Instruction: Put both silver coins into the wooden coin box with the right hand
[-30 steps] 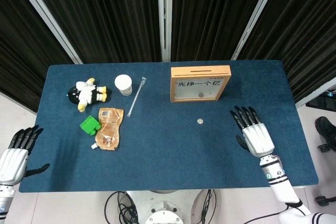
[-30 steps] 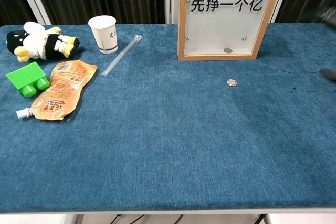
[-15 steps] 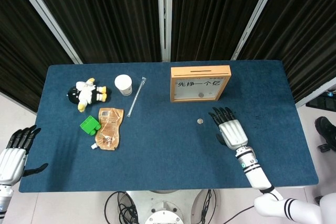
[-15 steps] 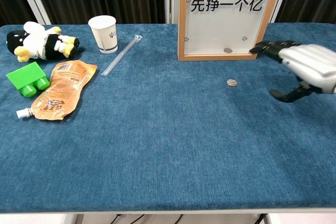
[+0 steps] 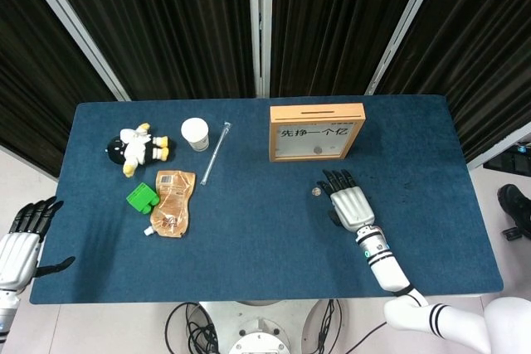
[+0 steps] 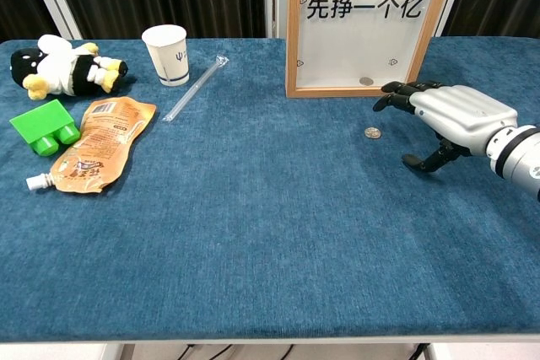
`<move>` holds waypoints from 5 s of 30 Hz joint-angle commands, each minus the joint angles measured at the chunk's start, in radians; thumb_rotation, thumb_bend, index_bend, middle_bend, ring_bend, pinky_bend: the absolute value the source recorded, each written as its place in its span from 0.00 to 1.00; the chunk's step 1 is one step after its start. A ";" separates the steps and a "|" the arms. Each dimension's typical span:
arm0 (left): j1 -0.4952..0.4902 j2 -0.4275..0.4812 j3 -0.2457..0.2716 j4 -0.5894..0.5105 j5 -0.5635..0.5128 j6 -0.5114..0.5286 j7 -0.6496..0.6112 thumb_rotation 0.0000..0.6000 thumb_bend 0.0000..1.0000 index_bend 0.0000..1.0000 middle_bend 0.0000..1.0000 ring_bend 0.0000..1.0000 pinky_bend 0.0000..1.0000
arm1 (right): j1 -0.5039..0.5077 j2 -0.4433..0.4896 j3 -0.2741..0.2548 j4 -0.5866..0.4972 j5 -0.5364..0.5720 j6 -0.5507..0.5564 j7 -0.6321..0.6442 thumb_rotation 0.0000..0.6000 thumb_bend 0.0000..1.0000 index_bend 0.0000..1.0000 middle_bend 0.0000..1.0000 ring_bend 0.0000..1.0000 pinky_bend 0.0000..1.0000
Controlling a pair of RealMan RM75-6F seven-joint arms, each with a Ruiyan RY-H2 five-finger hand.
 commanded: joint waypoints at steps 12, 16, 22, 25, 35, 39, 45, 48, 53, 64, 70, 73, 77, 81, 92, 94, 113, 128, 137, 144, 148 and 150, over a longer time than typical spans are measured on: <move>0.000 -0.003 -0.002 0.011 -0.004 -0.002 -0.011 1.00 0.09 0.06 0.01 0.00 0.00 | 0.025 -0.019 0.017 0.018 0.041 -0.062 -0.032 1.00 0.63 0.21 0.02 0.00 0.00; 0.000 -0.004 -0.002 0.015 -0.006 -0.005 -0.015 1.00 0.09 0.06 0.01 0.00 0.00 | 0.028 -0.029 0.020 0.027 0.049 -0.069 -0.033 1.00 0.63 0.22 0.02 0.00 0.00; 0.001 -0.004 -0.002 0.018 -0.006 -0.004 -0.017 1.00 0.09 0.06 0.01 0.00 0.00 | 0.033 -0.034 0.025 0.032 0.057 -0.077 -0.033 1.00 0.63 0.22 0.02 0.00 0.00; 0.001 -0.004 -0.002 0.018 -0.007 -0.005 -0.018 1.00 0.09 0.06 0.01 0.00 0.00 | 0.033 -0.035 0.022 0.033 0.060 -0.082 -0.038 1.00 0.63 0.23 0.02 0.00 0.00; 0.003 -0.003 -0.001 0.016 -0.003 0.001 -0.014 1.00 0.09 0.06 0.01 0.00 0.00 | 0.015 -0.022 0.009 0.004 0.057 -0.060 -0.047 1.00 0.63 0.28 0.02 0.00 0.00; 0.003 -0.002 0.000 0.012 0.001 0.002 -0.011 1.00 0.09 0.06 0.01 0.00 0.00 | -0.007 -0.006 -0.008 -0.022 0.049 -0.040 -0.046 1.00 0.63 0.28 0.02 0.00 0.00; 0.005 -0.001 0.004 0.007 0.006 0.004 -0.003 1.00 0.09 0.06 0.01 0.00 0.00 | -0.045 0.021 -0.040 -0.062 0.035 -0.009 -0.047 1.00 0.63 0.29 0.02 0.00 0.00; 0.006 -0.001 0.005 0.006 0.007 0.007 -0.001 1.00 0.09 0.06 0.01 0.00 0.00 | -0.063 0.038 -0.055 -0.087 0.024 0.008 -0.045 1.00 0.63 0.30 0.02 0.00 0.00; 0.007 -0.001 0.006 0.002 0.010 0.009 0.001 1.00 0.09 0.06 0.01 0.00 0.00 | -0.096 0.065 -0.079 -0.133 0.000 0.044 -0.047 1.00 0.63 0.30 0.02 0.00 0.00; 0.006 0.000 0.006 0.000 0.014 0.012 0.000 1.00 0.09 0.06 0.01 0.00 0.00 | -0.162 0.123 -0.129 -0.242 -0.017 0.092 -0.076 1.00 0.63 0.33 0.03 0.00 0.00; 0.008 0.002 0.006 -0.003 0.015 0.015 0.001 1.00 0.09 0.06 0.01 0.00 0.00 | -0.175 0.134 -0.126 -0.253 -0.049 0.120 -0.065 1.00 0.63 0.32 0.02 0.00 0.00; 0.008 0.002 0.006 -0.004 0.014 0.015 0.002 1.00 0.09 0.06 0.01 0.00 0.00 | -0.180 0.141 -0.124 -0.251 -0.082 0.143 -0.051 1.00 0.56 0.27 0.02 0.00 0.00; 0.006 0.001 0.005 -0.004 0.014 0.012 0.004 1.00 0.09 0.06 0.01 0.00 0.00 | -0.171 0.157 -0.119 -0.248 -0.102 0.132 -0.040 1.00 0.47 0.24 0.01 0.00 0.00; 0.003 0.000 0.004 -0.005 0.014 0.009 0.009 1.00 0.09 0.06 0.01 0.00 0.00 | -0.158 0.173 -0.114 -0.257 -0.095 0.103 -0.061 1.00 0.40 0.23 0.01 0.00 0.00; 0.002 -0.006 0.003 0.003 0.006 0.001 0.011 1.00 0.09 0.06 0.01 0.00 0.00 | -0.166 0.145 -0.104 -0.209 -0.095 0.106 -0.062 1.00 0.28 0.25 0.02 0.00 0.00; 0.002 -0.007 0.002 0.004 0.005 0.001 0.010 1.00 0.09 0.06 0.01 0.00 0.00 | -0.166 0.141 -0.103 -0.202 -0.099 0.105 -0.058 1.00 0.28 0.27 0.02 0.00 0.00; 0.001 -0.013 0.002 0.014 0.003 -0.002 0.006 1.00 0.09 0.06 0.01 0.00 0.00 | -0.175 0.110 -0.096 -0.158 -0.122 0.105 -0.011 1.00 0.28 0.39 0.04 0.00 0.00; 0.001 -0.010 0.001 0.017 0.002 -0.002 -0.004 1.00 0.09 0.06 0.01 0.00 0.00 | -0.171 0.107 -0.093 -0.157 -0.116 0.078 -0.017 1.00 0.32 0.39 0.04 0.00 0.00; -0.002 -0.010 0.003 0.020 0.004 -0.005 -0.006 1.00 0.09 0.06 0.01 0.00 0.00 | -0.171 0.101 -0.089 -0.151 -0.116 0.078 -0.021 1.00 0.32 0.40 0.04 0.00 0.00; -0.003 -0.009 0.002 0.022 0.004 -0.006 -0.009 1.00 0.09 0.06 0.01 0.00 0.00 | -0.168 0.091 -0.082 -0.140 -0.109 0.072 -0.022 1.00 0.33 0.42 0.04 0.00 0.00; -0.002 -0.010 0.001 0.026 0.004 -0.004 -0.015 1.00 0.09 0.06 0.01 0.00 0.00 | -0.167 0.086 -0.078 -0.135 -0.112 0.077 -0.021 1.00 0.33 0.43 0.04 0.00 0.00; -0.002 -0.011 0.002 0.030 0.004 -0.003 -0.020 1.00 0.09 0.06 0.01 0.00 0.00 | -0.167 0.083 -0.078 -0.131 -0.111 0.077 -0.023 1.00 0.33 0.44 0.05 0.00 0.00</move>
